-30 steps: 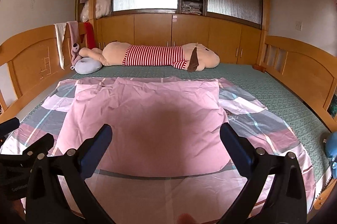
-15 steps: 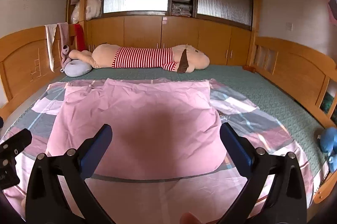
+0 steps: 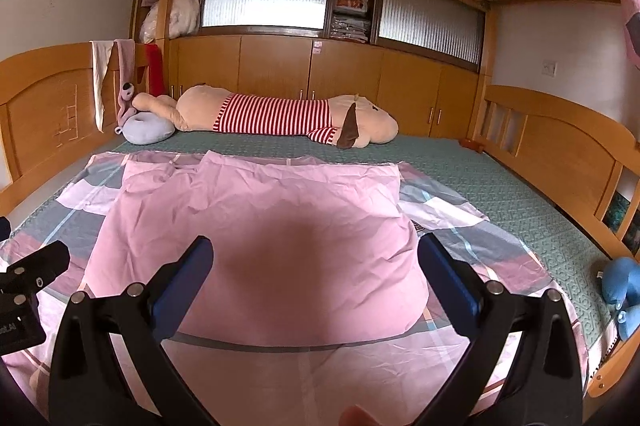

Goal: Fold large clothes

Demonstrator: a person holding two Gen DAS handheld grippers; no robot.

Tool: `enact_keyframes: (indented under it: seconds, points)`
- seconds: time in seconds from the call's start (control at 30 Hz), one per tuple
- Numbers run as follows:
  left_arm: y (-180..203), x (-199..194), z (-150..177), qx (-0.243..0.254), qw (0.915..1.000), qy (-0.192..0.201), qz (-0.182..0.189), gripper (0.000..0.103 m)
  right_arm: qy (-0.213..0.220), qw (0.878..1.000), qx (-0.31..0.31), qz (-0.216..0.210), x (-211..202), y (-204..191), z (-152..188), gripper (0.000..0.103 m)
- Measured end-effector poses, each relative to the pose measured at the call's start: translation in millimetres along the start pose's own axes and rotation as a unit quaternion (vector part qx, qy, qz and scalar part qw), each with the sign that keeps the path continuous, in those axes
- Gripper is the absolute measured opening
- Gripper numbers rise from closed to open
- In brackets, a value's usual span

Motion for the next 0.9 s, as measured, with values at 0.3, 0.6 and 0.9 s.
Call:
enact_keyframes:
  seconds: [0.3,0.6,0.9]
  points:
    - [7.3,2.4,4.0,0.015,0.9999,-0.001,-0.004,0.101,-0.006,1.0,-0.002,-0.004,2.2,-1.5,2.8,0.102]
    - [6.4,10.2,9.3,0.001,0.9998,-0.019,0.01,0.101,-0.016,1.0,-0.006,-0.004,8.5,-4.9,8.1,0.102]
    - [5.4,13.7,12.4,0.004,0.9997,-0.023,0.005,0.101,-0.023,1.0,-0.012,-0.005,12.3,-9.7,12.8,0.102]
Point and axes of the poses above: each gripper's, at about its wrist camera, not at the fingertips, and x roughly the way its jaws point, y to its right, z to its underside, the point moved 8 cm from there along x, roughly the way its jaws point, and after that the axes turned 4 degrees about x, right-handed, at the moved point
